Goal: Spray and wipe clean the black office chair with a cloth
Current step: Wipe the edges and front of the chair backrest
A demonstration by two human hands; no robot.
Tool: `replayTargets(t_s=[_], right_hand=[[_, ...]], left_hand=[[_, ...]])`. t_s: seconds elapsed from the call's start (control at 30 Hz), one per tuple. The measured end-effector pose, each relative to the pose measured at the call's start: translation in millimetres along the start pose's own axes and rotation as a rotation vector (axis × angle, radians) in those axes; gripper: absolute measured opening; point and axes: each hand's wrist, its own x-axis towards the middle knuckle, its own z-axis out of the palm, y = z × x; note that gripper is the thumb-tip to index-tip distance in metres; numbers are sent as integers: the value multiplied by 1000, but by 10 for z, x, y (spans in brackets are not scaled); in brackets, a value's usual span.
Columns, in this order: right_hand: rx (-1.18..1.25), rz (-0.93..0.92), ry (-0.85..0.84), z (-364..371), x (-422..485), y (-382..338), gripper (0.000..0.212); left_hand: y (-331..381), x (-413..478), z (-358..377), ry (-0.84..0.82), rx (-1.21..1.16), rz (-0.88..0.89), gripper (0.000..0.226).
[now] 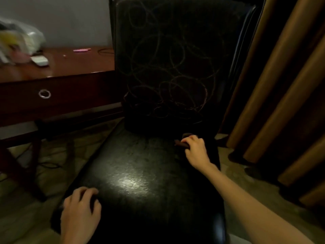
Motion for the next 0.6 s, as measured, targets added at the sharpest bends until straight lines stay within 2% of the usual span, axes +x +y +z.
replayTargets(t_s=[0.13,0.2,0.27,0.37,0.43,0.53,0.6], right_hand=[[50,6,-118,520,-314,-597,41],[39,-19,-118,683,-577,-928,40],[85,-130,-140,759,-855,-1255,40],[103,-304,-337,713,-1193,-1559,41],[-4,-334,-300,644,-1363,-1606,35],[-85,-203,-215,618,-1556,-1467,30],[-121,-201,-171,623,-1620,-1334,28]], left_hand=[[-305,3,-134,3,-81,-235,29],[-406,-56,-110,-26,-159,-316,28],[-442,-167,-61,-45,-255,-367,23],[-365,-397,3,40,-323,-396,21],[-272,-591,34,45,-370,-400,24],[-141,-908,75,53,-467,-366,31],[21,-1089,37,-34,-454,-358,37]])
